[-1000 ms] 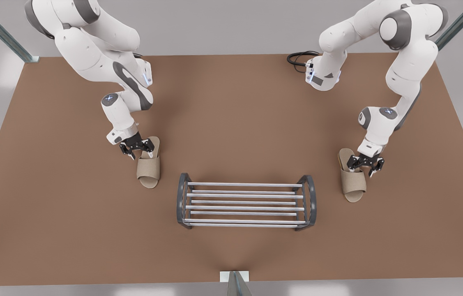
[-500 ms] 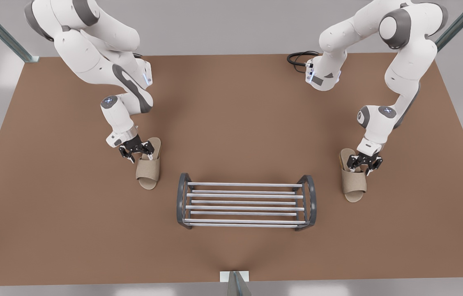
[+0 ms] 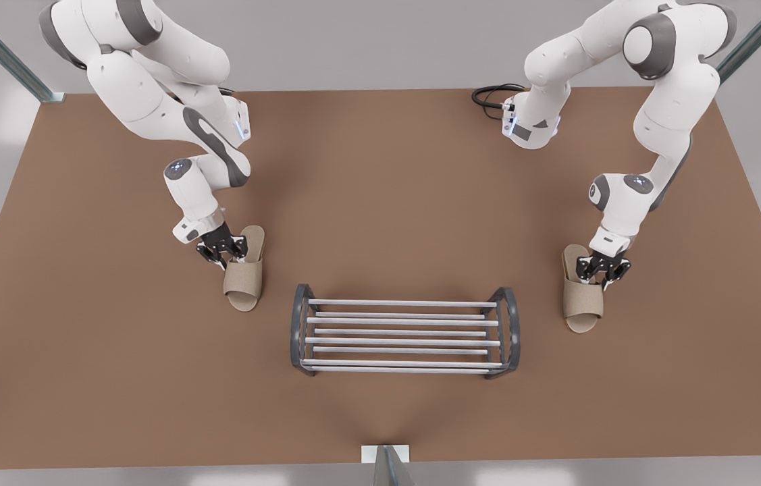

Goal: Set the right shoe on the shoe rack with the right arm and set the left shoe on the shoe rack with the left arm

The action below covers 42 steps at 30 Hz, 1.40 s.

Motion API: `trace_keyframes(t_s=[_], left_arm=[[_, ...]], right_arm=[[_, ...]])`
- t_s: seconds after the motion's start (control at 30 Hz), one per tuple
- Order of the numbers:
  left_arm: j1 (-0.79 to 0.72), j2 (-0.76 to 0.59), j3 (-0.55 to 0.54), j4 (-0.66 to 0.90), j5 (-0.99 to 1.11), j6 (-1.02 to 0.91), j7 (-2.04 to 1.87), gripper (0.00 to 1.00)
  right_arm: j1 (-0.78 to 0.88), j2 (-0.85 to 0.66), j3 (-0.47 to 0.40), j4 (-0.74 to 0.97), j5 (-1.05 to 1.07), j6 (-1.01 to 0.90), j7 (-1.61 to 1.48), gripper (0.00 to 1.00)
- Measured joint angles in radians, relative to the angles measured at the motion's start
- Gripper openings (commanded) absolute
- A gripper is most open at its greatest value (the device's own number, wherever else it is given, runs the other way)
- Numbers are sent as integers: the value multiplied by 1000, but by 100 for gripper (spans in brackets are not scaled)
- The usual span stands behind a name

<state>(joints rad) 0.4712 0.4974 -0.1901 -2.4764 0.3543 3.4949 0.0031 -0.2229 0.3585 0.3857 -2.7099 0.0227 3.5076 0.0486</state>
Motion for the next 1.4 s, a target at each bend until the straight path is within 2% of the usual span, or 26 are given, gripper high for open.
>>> trace_keyframes(t_s=[0.1, 0.13, 0.23, 0.3, 0.47, 0.8, 0.97, 1.07, 1.2, 1.3, 1.4], left_arm=[[0, 0, 0, 5, -6, 0, 0, 48], [0, 0, 0, 6, -8, 1, 1, 47], [0, 2, 0, 10, -12, 2, 2, 38], [-1, 3, 0, 11, -17, 3, 3, 36], [1, 3, -1, 13, -27, 4, 7, 33], [9, -9, -5, 22, -53, 2, 4, 31], [8, -9, -8, 36, -66, 2, 2, 27], [8, -9, -12, 40, -72, 2, 0, 26], [9, -10, -23, 47, -85, 2, -3, 23], [7, -10, -35, 66, -91, 2, -12, 22], [2, -8, -48, 91, -93, 2, -27, 22]], right_arm=[[-1, 0, 1, 1, 0, 0, -3, 59], [-1, -1, 1, 2, 0, 0, -4, 57], [-2, -2, 1, 2, 0, 1, -7, 42], [-12, -2, 2, 3, 0, 1, -8, 32], [-36, -10, 4, 9, -1, 2, -9, 21], [-89, -72, 15, 5, -2, 2, 6, 21], [-84, -137, 17, 27, -1, -5, 28, 21], [-78, -126, 17, 209, -1, -87, 39, 21], [-79, -124, 18, 516, -4, -329, 50, 21], [-89, -124, 18, 638, -5, -509, 56, 21], [-88, -127, 18, 669, -5, -631, 60, 21]])
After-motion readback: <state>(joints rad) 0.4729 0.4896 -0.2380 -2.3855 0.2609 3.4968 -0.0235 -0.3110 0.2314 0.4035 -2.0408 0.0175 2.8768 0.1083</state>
